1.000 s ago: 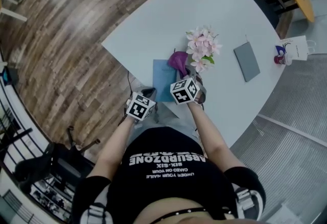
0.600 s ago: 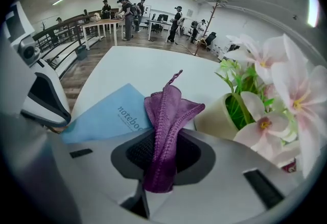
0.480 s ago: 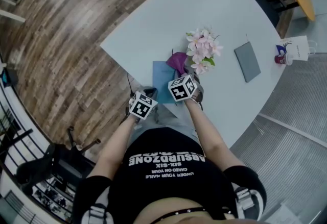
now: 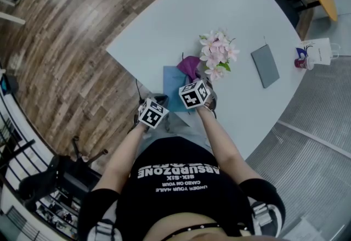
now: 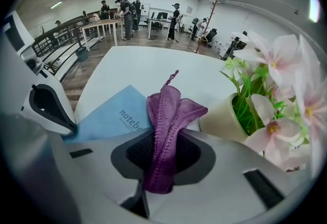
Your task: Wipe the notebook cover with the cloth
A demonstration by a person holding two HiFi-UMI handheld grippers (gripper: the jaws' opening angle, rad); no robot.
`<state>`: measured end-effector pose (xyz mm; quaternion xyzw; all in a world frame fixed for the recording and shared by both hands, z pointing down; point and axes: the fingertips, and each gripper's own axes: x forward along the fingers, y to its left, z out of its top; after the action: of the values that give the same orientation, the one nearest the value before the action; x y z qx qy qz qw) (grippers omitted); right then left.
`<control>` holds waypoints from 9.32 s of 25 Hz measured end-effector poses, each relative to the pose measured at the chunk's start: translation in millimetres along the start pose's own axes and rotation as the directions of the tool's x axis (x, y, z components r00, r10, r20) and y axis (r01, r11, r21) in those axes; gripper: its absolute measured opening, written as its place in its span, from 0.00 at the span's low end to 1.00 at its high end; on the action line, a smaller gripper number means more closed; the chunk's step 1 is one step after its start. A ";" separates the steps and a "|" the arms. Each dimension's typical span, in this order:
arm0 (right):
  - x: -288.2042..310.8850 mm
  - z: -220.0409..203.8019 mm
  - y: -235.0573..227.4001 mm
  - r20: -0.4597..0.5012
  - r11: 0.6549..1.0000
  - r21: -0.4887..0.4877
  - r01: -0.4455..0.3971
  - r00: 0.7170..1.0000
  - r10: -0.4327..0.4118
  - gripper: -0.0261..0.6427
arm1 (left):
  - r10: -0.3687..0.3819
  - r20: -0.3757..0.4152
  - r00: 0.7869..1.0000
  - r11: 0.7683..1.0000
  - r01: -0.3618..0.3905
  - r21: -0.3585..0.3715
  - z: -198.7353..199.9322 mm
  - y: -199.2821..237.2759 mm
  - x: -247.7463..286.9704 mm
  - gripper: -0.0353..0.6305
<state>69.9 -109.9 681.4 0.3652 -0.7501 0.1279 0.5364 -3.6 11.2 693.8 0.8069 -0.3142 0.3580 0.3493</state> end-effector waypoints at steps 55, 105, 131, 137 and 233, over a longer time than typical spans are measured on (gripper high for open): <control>-7.8 49.4 107.4 0.097 0.900 -0.038 -0.434 0.895 0.435 0.17 | -0.033 0.021 0.999 0.999 0.033 -0.001 -0.1 0.7 0.2 0.08; -21.3 -2.3 40.2 0.175 0.843 0.348 -0.410 0.912 0.371 0.17 | 0.043 0.049 0.998 0.999 -0.043 0.012 -2.2 0.0 -1.1 0.08; -32.0 -49.2 4.6 0.178 0.826 0.457 -0.332 0.943 0.281 0.17 | 0.035 0.043 0.998 0.998 -0.037 0.044 -2.9 -1.3 -1.3 0.08; -34.9 -56.1 6.3 0.193 0.815 0.473 -0.336 0.941 0.277 0.17 | 0.031 0.037 0.999 0.999 -0.033 0.040 -2.7 -1.9 -0.5 0.08; -63.5 -32.3 161.6 0.231 0.773 0.287 -0.565 0.824 0.517 0.17 | 0.137 0.004 0.991 0.987 -0.136 -0.088 -55.9 -4.3 -12.7 0.08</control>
<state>-7.8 48.2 669.4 0.2293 -0.8245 0.3800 0.3509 -27.3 60.9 710.1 0.7693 -0.3859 0.3628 0.3573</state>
